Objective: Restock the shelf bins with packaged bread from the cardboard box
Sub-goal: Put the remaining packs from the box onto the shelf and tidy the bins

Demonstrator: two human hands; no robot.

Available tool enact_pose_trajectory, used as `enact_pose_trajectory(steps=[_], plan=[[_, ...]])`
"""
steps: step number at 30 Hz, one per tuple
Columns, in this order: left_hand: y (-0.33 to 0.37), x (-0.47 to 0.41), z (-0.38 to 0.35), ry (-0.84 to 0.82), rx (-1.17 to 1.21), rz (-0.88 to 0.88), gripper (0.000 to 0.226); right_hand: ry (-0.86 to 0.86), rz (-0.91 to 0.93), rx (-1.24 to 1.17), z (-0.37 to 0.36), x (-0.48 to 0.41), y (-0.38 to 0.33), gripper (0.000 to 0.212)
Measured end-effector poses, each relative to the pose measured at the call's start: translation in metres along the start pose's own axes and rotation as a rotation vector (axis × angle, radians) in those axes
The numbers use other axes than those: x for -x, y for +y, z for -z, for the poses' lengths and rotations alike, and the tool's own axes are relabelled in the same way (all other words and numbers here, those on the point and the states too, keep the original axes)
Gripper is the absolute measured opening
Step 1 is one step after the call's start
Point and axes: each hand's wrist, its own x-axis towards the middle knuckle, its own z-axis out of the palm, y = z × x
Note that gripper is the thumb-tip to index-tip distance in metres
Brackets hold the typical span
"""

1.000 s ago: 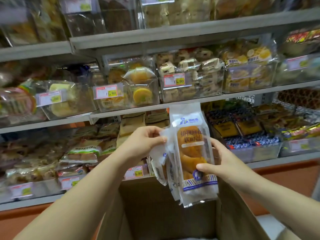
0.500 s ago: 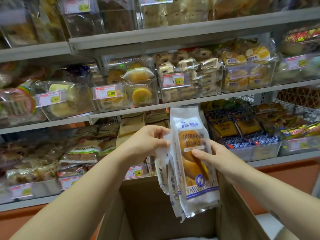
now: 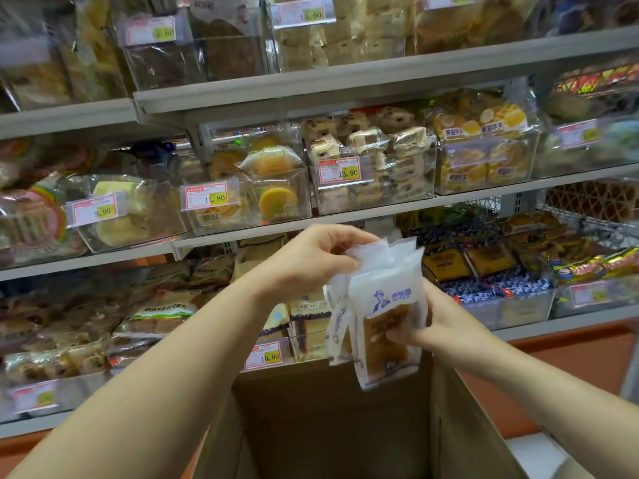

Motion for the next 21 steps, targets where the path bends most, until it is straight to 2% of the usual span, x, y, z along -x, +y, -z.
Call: enact_pose_trajectory(steps=[2, 4, 6, 9, 15, 21], plan=[[0.012, -0.010, -0.001, -0.012, -0.036, -0.058, 0.041, 0.084, 0.053, 0.018, 0.009, -0.007, -0.001, 0.076], [0.020, -0.022, -0.002, -0.006, -0.045, -0.116, 0.042, 0.230, 0.088, 0.041, 0.019, -0.016, -0.001, 0.060], [0.023, -0.036, -0.006, 0.005, -0.066, -0.164, 0.042, 0.370, 0.115, 0.169, 0.028, -0.024, 0.003, 0.050], [0.012, -0.064, -0.016, 0.013, -0.105, -0.193, 0.040, 0.469, 0.087, 0.274, 0.038, -0.039, 0.024, 0.051], [-0.049, -0.109, -0.031, 0.051, -0.138, -0.164, 0.037, 0.441, -0.004, 0.242, 0.036, -0.069, 0.084, 0.051], [-0.110, -0.138, -0.023, 0.117, -0.173, -0.069, 0.038, 0.318, -0.041, 0.195, 0.022, -0.106, 0.125, 0.050]])
